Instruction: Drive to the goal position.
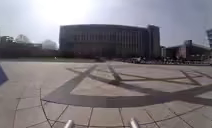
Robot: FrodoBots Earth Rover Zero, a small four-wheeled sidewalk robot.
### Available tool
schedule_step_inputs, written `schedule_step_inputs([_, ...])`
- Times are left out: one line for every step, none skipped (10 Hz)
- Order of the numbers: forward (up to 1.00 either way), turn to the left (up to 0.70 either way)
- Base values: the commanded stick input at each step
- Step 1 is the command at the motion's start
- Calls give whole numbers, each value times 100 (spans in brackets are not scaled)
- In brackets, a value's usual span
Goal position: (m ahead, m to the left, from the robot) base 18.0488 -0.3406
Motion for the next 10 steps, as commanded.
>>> schedule_step_inputs([100, 0])
schedule_step_inputs([100, 0])
schedule_step_inputs([100, 0])
schedule_step_inputs([100, 0])
schedule_step_inputs([100, 0])
schedule_step_inputs([100, 0])
schedule_step_inputs([100, 0])
schedule_step_inputs([100, 0])
schedule_step_inputs([100, 0])
schedule_step_inputs([100, 0])
